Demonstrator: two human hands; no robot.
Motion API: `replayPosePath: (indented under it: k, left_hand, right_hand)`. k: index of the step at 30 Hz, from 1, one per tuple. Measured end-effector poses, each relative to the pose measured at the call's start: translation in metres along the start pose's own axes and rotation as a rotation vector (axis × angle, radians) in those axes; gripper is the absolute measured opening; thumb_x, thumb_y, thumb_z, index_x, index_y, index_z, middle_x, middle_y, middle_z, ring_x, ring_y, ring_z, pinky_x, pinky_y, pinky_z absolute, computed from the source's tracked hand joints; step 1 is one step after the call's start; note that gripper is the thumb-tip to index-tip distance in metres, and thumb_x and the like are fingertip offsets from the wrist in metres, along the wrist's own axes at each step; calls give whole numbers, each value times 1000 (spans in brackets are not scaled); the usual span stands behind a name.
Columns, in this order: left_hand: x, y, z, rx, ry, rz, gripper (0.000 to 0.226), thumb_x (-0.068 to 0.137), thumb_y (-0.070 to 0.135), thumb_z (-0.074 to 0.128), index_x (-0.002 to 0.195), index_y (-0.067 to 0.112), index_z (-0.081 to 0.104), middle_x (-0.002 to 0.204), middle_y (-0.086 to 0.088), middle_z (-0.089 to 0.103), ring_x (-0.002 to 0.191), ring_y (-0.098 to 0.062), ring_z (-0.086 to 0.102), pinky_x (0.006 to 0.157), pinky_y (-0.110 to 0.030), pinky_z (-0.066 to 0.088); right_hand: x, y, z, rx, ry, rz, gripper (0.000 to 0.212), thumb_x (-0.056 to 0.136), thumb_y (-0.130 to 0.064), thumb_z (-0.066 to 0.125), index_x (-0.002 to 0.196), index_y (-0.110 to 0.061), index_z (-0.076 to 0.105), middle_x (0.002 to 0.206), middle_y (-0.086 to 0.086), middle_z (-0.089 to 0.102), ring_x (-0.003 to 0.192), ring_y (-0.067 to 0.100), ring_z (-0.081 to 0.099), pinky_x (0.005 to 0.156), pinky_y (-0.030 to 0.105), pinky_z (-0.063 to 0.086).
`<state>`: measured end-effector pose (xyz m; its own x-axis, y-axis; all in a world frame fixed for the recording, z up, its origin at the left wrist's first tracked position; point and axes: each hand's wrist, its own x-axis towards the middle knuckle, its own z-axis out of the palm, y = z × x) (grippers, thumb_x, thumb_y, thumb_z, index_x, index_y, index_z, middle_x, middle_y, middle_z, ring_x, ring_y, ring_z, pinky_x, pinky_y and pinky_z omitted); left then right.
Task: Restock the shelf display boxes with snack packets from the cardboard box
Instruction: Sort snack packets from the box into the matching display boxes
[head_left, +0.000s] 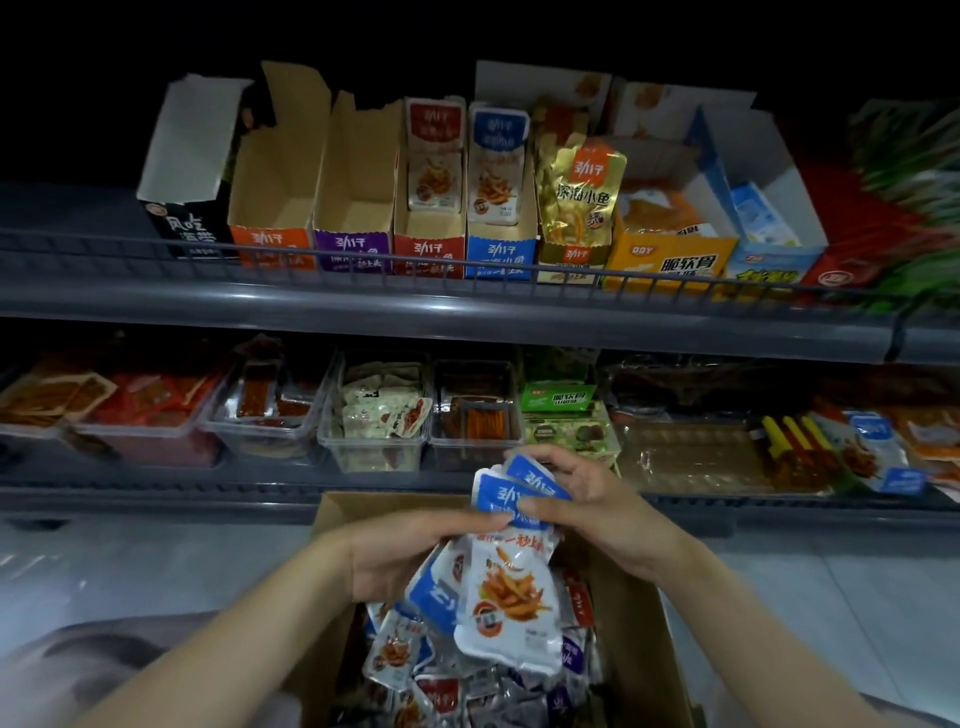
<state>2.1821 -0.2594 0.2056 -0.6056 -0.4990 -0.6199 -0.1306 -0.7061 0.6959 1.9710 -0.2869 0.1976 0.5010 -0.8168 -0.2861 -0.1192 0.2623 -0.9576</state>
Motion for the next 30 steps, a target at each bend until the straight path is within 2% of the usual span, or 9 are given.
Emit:
replayPosePath:
  k: [2,5,9,12,14,18,23,26,30]
  left_hand:
    - [6,-2,3,-41,88,38,39,74,39,73,103,14,66,98,-8,74,86,-20,71,83,-34,56]
    - [15,0,9,-150,286,152,17,86,22,62,99,12,63,89,-9,75,76,-20,72,68,-31,59]
    - [18,3,5,-107,479,326,22,82,22,69,103,16,66,91,-6,75,80,-21,73,72,-33,58]
    - [16,3,7,-68,497,385,24,81,27,69,103,19,66,91,-2,76,83,-19,73,76,-34,57]
    - [16,4,8,-119,533,387,28,84,39,63,102,19,66,89,-3,76,82,-20,73,78,-37,57]
    - [13,8,3,-262,615,444,26,90,40,56,97,18,67,85,-4,76,77,-19,73,73,-36,58]
    - [16,3,12,-174,597,501,17,89,31,60,99,18,67,87,-2,76,78,-16,73,67,-26,58]
    - [17,3,19,-105,585,510,16,88,27,62,101,20,67,91,0,76,85,-17,72,77,-31,58]
    - [15,4,19,-31,543,424,31,92,46,50,104,24,68,94,1,75,89,-17,72,81,-32,56]
  right_hand:
    - [3,2,3,63,130,-10,57,71,-24,73,124,-23,52,111,8,69,96,22,69,80,32,56]
    - [5,7,9,94,317,-6,68,67,-37,71,128,-23,43,117,5,62,101,20,67,80,31,56]
    - [1,17,20,-3,313,16,65,64,-33,78,116,-14,45,114,14,59,102,24,65,82,33,57]
    - [0,16,23,-42,313,-11,35,79,-20,74,106,-4,57,104,13,69,95,25,69,83,35,58]
    - [0,12,20,22,345,-26,26,84,-17,69,105,-4,60,100,12,72,91,26,71,79,35,58]
    - [-1,3,13,193,368,-80,35,80,-31,63,110,-12,61,100,8,74,86,18,71,71,27,56]
    - [6,12,27,145,302,-5,29,90,-33,58,119,-25,58,113,1,71,106,18,67,98,42,49]
    - [11,13,30,190,314,12,35,83,-48,60,116,-34,59,116,1,69,109,19,65,101,47,46]
    - [11,10,27,297,334,62,32,90,-34,58,114,-14,64,108,11,72,101,26,68,94,44,50]
